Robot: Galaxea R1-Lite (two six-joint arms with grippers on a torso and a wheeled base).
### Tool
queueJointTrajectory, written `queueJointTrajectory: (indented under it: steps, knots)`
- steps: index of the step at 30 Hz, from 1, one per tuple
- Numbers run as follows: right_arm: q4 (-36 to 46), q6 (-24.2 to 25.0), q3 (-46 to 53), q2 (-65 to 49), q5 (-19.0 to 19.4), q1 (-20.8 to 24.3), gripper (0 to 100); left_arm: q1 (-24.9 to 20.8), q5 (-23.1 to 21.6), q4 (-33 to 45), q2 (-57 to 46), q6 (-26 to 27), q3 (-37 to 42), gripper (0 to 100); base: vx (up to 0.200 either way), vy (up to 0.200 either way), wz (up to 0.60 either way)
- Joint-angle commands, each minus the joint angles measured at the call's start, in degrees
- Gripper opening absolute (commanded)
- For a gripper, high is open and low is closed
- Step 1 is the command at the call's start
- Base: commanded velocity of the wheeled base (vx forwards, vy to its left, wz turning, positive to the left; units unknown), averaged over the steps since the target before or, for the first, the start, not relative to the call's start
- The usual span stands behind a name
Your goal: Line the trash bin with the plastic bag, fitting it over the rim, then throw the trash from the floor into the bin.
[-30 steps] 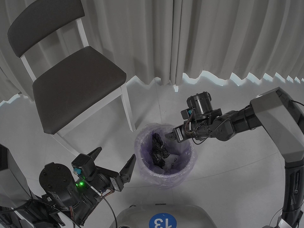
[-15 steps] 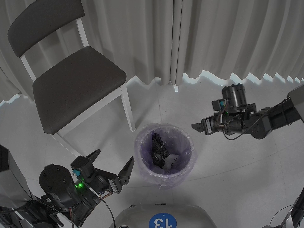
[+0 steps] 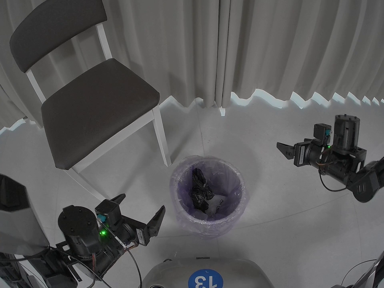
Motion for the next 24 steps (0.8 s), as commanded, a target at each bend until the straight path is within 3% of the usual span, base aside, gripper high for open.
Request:
queueJointTrajectory:
  steps: [1, 4, 7, 12, 16, 24]
  knots:
    - [-8.1, 1.8, 9.7, -2.8, 1.9, 0.0, 100, 9.1, -11.3, -0.7, 11.8, 5.4, -2.5, 100, 0.000, 0.000, 0.00]
    - [-9.0, 1.9, 9.4, -0.9, 3.3, -0.4, 100, 13.1, -17.5, -0.8, 15.6, 9.8, -3.3, 100, 0.000, 0.000, 0.00]
    - [-9.1, 1.9, 8.9, 0.2, 3.6, -1.1, 100, 14.6, -20.7, -0.8, 19.2, 11.4, -4.9, 100, 0.000, 0.000, 0.00]
    - [-9.1, 1.9, 8.6, 1.5, 3.7, -1.6, 100, 14.8, -22.7, -0.8, 26.4, 11.9, -9.6, 100, 0.000, 0.000, 0.00]
    - [-9.1, 2.0, 8.7, 1.6, 5.2, -2.2, 100, 14.7, -28.5, -0.8, 31.3, 16.9, -14.7, 100, 0.000, 0.000, 0.00]
    - [-9.1, 2.0, 8.6, 1.8, 6.6, -2.6, 100, 13.2, -30.9, 0.0, 36.1, 19.7, -20.0, 100, 0.000, 0.000, 0.00]
